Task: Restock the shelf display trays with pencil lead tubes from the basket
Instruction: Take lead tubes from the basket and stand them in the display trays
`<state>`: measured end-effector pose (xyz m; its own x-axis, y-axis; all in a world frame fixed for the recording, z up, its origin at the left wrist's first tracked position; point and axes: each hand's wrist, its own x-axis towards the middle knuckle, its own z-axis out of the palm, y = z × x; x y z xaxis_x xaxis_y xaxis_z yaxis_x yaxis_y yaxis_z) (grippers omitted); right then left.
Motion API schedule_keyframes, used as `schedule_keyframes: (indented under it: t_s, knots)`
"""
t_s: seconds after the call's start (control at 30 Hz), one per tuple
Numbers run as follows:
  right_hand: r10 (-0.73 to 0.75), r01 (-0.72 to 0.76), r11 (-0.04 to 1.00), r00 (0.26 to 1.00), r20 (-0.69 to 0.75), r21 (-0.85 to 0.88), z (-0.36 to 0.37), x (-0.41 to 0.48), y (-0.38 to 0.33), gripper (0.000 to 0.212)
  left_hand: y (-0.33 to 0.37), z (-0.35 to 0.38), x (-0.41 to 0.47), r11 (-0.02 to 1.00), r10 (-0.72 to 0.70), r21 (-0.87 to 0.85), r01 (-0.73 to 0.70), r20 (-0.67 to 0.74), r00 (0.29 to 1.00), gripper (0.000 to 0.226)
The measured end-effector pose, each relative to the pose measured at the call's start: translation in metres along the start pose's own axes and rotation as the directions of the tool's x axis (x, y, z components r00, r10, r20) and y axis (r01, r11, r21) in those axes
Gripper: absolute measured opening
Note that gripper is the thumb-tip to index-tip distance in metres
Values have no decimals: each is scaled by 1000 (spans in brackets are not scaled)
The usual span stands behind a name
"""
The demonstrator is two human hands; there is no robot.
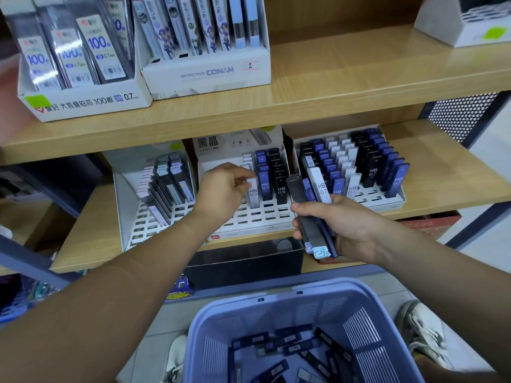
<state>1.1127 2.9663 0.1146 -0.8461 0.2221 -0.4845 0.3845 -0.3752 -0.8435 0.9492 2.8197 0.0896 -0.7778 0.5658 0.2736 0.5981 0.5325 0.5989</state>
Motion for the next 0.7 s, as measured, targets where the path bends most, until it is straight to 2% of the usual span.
schedule_keyframes:
  t_s: [0.17, 0.37, 0.5, 0.57, 0.7]
  knots:
    - [-14, 14, 1000, 1000, 4, 11, -1, 1, 0, 22, 2, 1, 1, 997, -74, 5, 74, 57, 996, 17]
    - [2, -2, 999, 1000, 6, -34, -3, -3, 4, 19, 7, -8, 4, 997, -79, -23, 79, -21, 997, 18]
    - [2, 1, 997, 999, 43, -73, -10, -10, 9, 16, 18, -17, -2, 999, 42, 33, -42, -4, 999, 30]
    - [13, -9, 998, 998, 56, -63, -17, -17, 9, 18, 30, -18, -7, 999, 26, -24, -25, 35, 999, 30]
    - [28, -25, 999, 998, 49, -46, -39, -35, 11, 13, 62, -12, -19, 968, 3, -251, 23, 102, 995, 26]
